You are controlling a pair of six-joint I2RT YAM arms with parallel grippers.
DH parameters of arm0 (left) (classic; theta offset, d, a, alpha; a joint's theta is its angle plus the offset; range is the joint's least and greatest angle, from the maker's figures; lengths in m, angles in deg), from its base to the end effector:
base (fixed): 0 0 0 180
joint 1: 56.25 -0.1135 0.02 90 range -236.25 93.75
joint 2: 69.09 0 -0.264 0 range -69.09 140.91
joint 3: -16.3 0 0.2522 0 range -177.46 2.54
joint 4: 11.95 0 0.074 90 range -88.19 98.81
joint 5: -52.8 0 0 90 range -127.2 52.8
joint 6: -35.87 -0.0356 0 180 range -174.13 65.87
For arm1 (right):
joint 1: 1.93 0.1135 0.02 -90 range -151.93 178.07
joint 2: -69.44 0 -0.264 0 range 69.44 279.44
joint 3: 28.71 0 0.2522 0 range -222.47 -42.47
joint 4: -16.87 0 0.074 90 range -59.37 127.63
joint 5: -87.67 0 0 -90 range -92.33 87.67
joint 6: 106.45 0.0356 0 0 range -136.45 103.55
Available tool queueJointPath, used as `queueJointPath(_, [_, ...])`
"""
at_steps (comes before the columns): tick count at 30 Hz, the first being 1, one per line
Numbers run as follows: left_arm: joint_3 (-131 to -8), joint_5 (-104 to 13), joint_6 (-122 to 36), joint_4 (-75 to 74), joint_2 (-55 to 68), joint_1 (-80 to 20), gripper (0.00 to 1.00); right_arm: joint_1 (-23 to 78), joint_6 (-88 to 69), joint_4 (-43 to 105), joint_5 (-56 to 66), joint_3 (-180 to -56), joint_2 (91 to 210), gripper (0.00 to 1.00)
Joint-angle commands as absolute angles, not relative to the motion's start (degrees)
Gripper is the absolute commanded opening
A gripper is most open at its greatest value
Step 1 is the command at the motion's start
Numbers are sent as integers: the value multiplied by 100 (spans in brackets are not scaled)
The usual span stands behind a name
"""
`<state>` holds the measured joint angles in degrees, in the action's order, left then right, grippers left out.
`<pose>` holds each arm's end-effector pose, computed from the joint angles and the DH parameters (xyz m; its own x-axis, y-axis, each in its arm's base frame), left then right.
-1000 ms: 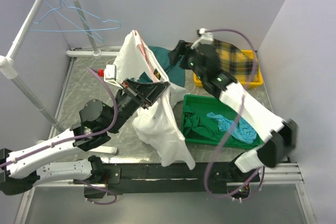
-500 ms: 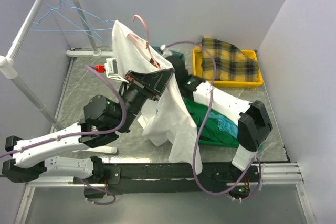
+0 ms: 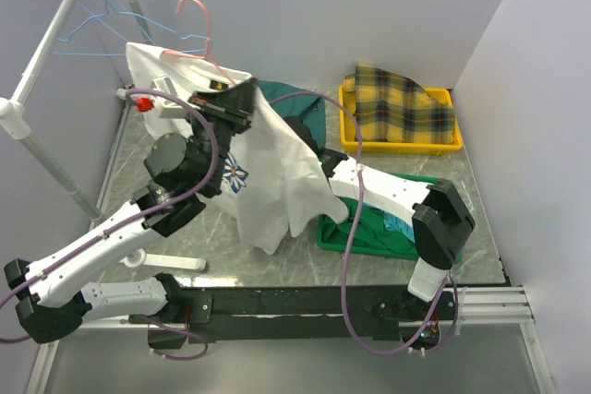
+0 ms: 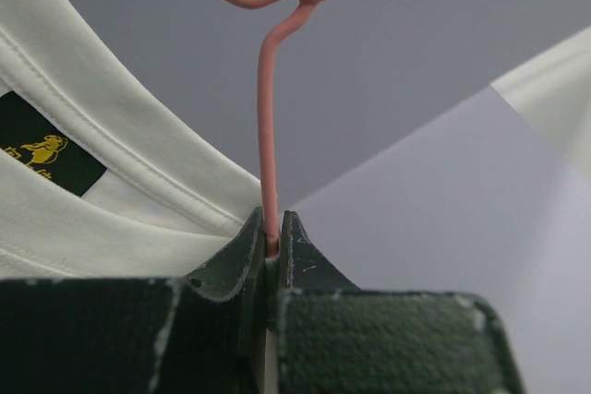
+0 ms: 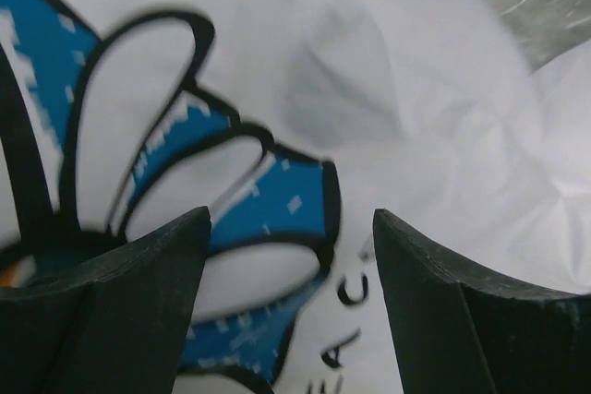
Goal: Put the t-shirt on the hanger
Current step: Place the hanger at the clothesline.
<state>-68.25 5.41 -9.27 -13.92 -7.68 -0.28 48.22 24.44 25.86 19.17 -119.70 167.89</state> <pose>0.1410 -0.1658 0.4869 -0.0199 -0.8982 -0.4392 0.3567 0.4040 -0.8424 0.2537 0.3244 0.3116 -0.7522 0.0493 -0.6571 -0.5915 0.3890 0.7063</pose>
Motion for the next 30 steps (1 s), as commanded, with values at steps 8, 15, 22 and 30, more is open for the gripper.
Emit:
queueJointPath(8, [-7059,664,-545,-1006,-1108,-773,1,4958,2636,2211,2509,-12157,17306,78])
queueJointPath(15, [-7023,745,-580,-909,-1170,-1316,1,5028,2565,2184,2448,-11965,17297,78])
queueJointPath(22, [-7304,104,-114,-435,-1144,-2301,1,5028,2504,2096,2272,-11621,17078,78])
queueJointPath(30, [-7428,-722,545,-92,-1117,-3513,1,5028,2416,2184,2052,-11446,16841,78])
